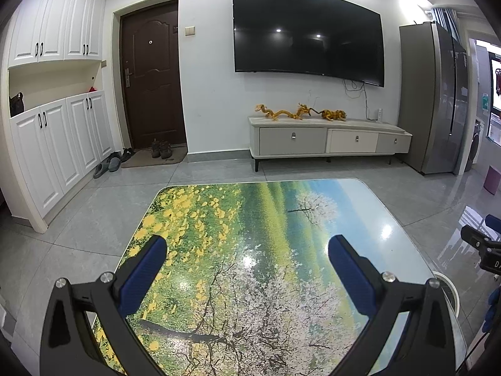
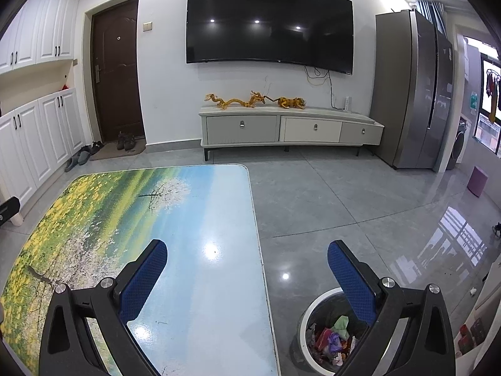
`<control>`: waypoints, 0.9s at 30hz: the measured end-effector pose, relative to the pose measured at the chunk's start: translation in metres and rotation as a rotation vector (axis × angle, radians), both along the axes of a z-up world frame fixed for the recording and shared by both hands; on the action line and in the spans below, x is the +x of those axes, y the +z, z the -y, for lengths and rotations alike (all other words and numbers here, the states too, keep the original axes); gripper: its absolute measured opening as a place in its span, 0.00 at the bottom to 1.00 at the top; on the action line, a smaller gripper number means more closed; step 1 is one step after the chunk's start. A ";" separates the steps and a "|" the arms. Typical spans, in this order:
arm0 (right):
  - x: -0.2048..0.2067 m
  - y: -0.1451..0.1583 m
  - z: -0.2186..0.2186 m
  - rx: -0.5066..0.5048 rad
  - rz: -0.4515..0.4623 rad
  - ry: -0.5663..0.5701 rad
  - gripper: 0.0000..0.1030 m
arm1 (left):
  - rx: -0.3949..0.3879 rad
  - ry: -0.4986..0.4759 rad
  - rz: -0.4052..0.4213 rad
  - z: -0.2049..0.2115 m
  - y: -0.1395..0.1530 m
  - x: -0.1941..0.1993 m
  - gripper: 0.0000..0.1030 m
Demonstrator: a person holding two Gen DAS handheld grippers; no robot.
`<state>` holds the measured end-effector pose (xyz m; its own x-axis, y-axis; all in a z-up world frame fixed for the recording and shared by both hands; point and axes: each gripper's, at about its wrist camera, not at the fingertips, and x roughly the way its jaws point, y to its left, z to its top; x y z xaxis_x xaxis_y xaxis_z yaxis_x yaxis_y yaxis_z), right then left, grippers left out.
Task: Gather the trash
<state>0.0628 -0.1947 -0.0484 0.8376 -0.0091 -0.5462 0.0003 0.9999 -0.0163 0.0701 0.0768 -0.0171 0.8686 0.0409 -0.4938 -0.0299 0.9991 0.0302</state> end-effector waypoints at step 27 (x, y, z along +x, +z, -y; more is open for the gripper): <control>0.000 0.001 -0.003 -0.024 0.007 -0.004 1.00 | 0.014 0.005 -0.004 -0.002 -0.006 -0.003 1.00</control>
